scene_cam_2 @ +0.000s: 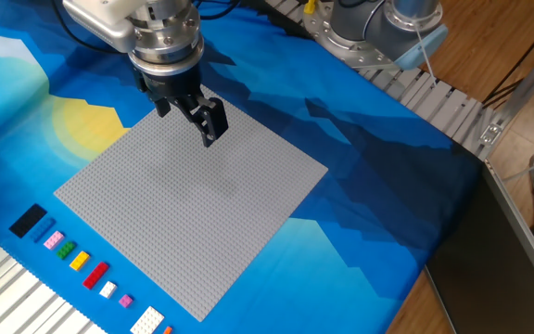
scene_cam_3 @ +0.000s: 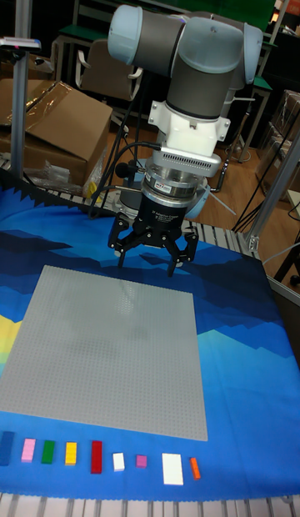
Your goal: Stack small Lego blocks one on top of the other
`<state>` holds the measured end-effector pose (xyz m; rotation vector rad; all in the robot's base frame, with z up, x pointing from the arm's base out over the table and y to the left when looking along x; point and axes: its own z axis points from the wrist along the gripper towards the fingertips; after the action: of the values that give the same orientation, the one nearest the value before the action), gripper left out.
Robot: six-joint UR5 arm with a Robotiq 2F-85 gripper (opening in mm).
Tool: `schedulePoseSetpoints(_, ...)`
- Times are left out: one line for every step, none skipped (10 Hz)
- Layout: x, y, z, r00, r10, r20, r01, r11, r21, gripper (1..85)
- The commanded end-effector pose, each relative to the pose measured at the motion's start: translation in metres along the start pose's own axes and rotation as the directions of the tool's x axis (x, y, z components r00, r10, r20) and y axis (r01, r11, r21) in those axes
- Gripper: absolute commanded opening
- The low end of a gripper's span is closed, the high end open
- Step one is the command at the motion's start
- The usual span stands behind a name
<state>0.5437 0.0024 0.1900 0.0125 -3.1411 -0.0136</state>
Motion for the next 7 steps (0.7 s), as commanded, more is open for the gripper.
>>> schedulePoseSetpoints(-0.0339, -0.0023, -0.0023, 0.985, 0.112, 0.132, -0.114, 0.994, 0.003, 1.0)
schedulePoseSetpoints(-0.0344, -0.0029, -0.002, 0.985, 0.113, 0.133, -0.115, 0.993, 0.009, 1.0)
schedulePoseSetpoints(-0.0344, -0.0029, -0.0021, 0.985, 0.113, 0.131, -0.115, 0.993, 0.01, 1.0)
schedulePoseSetpoints(-0.0344, -0.0029, -0.0022, 0.985, 0.113, 0.131, -0.115, 0.993, 0.01, 1.0)
schedulePoseSetpoints(-0.0346, -0.003, -0.0023, 0.985, 0.113, 0.132, -0.115, 0.993, 0.012, 1.0)
schedulePoseSetpoints(-0.0347, -0.0029, -0.0023, 0.985, 0.113, 0.132, -0.115, 0.993, 0.012, 1.0)
schedulePoseSetpoints(-0.0347, -0.0029, -0.0023, 0.985, 0.113, 0.132, -0.115, 0.993, 0.012, 1.0)
